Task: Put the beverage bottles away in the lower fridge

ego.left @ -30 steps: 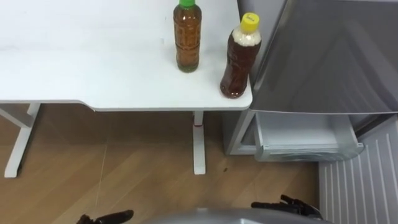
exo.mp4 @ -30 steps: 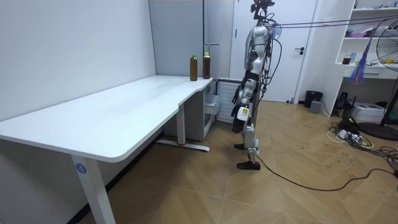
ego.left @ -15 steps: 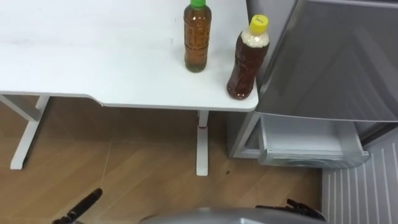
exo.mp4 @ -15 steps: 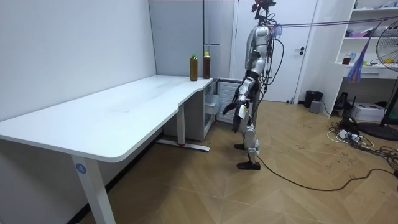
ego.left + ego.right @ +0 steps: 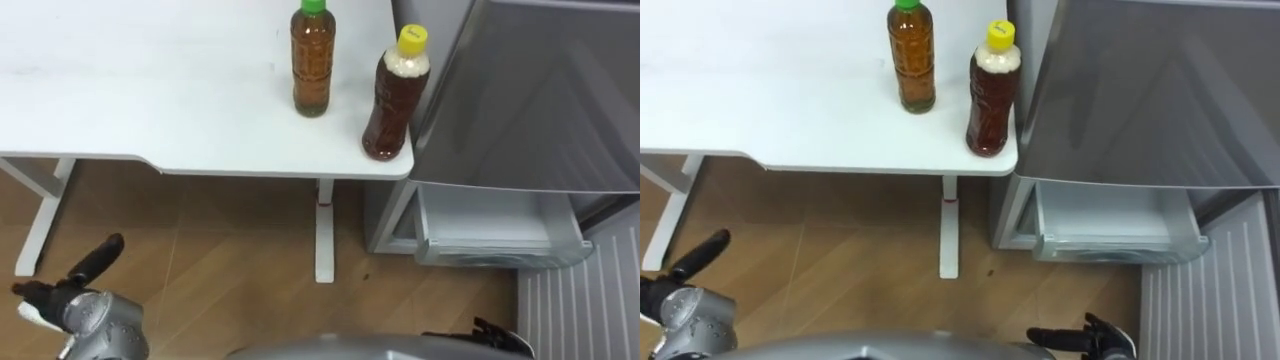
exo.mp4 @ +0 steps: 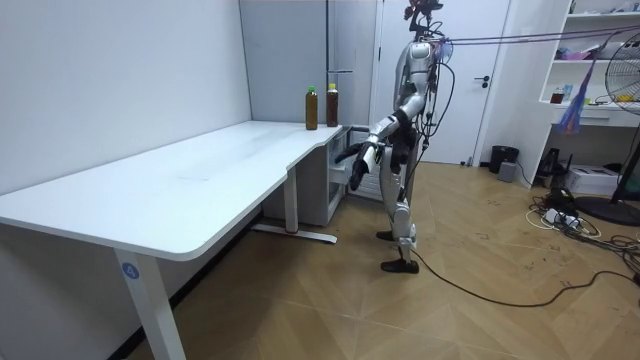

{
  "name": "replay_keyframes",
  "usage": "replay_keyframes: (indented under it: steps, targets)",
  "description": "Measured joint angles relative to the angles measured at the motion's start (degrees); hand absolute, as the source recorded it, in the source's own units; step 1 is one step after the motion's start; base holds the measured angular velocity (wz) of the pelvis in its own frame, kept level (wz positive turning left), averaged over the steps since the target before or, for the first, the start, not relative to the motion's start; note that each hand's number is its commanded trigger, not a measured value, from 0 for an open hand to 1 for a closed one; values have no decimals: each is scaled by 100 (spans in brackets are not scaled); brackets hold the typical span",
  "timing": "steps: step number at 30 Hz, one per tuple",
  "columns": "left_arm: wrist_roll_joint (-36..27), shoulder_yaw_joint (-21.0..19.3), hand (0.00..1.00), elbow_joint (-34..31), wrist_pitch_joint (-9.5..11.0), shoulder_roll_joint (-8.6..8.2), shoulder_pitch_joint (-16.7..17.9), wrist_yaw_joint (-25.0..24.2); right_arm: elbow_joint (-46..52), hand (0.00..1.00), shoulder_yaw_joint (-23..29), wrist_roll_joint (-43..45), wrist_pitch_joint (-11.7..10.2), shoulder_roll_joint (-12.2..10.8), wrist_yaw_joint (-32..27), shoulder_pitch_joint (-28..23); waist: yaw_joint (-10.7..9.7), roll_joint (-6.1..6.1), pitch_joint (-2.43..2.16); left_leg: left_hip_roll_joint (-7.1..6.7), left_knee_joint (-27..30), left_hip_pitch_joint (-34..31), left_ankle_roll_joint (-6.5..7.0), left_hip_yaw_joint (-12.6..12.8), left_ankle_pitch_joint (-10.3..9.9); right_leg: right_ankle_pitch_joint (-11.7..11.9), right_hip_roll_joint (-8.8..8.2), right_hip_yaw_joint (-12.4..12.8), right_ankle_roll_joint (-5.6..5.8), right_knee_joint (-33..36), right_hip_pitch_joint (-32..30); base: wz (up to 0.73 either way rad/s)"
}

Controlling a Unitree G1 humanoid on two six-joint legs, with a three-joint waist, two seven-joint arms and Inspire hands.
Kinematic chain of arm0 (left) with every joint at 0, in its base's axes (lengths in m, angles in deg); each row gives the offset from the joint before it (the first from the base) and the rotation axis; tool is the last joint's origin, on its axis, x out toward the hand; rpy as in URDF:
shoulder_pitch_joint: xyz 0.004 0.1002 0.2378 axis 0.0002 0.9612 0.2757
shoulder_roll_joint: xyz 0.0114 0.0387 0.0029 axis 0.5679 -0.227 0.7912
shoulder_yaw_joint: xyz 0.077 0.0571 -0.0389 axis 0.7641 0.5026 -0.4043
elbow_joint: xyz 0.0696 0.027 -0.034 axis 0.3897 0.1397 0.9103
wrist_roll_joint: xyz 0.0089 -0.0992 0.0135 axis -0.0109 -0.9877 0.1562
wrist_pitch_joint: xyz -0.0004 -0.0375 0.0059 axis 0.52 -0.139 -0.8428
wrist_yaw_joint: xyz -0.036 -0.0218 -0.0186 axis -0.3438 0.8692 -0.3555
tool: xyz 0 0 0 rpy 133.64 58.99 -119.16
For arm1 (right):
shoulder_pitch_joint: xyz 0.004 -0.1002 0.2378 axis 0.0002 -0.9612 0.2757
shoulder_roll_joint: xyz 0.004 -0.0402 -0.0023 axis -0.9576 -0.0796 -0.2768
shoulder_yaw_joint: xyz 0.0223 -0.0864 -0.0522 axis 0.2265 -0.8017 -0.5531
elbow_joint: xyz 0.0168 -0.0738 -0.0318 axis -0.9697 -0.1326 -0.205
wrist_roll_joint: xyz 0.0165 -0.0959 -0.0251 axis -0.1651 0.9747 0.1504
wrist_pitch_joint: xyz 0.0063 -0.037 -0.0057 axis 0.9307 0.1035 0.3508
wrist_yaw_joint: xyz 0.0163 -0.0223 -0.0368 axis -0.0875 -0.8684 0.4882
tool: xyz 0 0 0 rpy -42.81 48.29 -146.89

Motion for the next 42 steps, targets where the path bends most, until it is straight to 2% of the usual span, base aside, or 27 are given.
replay_keyframes:
  steps: [2, 8, 16, 21, 24, 30, 36, 42]
  targets:
    - [434, 34, 0, -378, 173, -1, 2, 264, -9, 0, 24, -26, -58, 0, -58, -50, 6, 11, 3, 0, 3, 3, 0, 5, 0, 0, 2, 6, 0, 9, -4, 0]
    - [1932, 39, 0, -1265, 298, 34, 56, 883, 25, 0, 20, -119, -110, 3, -65, -104, -6, 35, -2, -1, 1, 2, 0, -13, 0, 2, 9, 27, -3, -12, -11, -2]
    - [2919, 25, 0, -2420, 405, 51, 62, 1194, -7, 0, 13, -327, -116, 3, -69, -134, 26, 49, -3, -3, -6, 22, 0, -31, 1, 2, 9, 24, -4, -15, -8, 0]
    - [3033, 27, 0, -3012, 402, 66, 66, 1111, -39, 0, 16, -323, -118, 5, -61, -123, -2, 57, 0, -3, -9, 14, 0, -58, 0, 2, 13, 27, -4, -32, 2, 0]
    - [3144, 19, 0, -3429, 401, 68, 76, 955, -90, 0, 41, -314, -118, 11, -48, -91, -21, 56, 4, -3, -18, 8, 0, -56, 0, 2, 15, 25, -4, -42, 5, 0]
    - [3238, 162, 0, -4404, 403, 84, 75, 309, -230, 0, 18, -455, -194, 13, 90, -16, -101, 47, 20, -8, -10, 9, 0, -151, 1, -5, 12, -10, -7, -55, 42, 4]
    - [3173, 654, 0, -4866, 376, 145, 64, -613, -292, 0, 11, -503, -222, 16, 187, 61, -154, 55, 52, -9, 12, -97, 1, -168, 1, -6, 14, -21, -9, -54, -46, 1]
    - [3145, 1025, 0, -5276, 337, 154, 25, -1585, -314, 0, -14, -431, -277, 14, 335, 158, -383, 42, 50, -11, 12, -158, 1, -220, 3, -7, 18, -16, -11, -54, -103, 0]
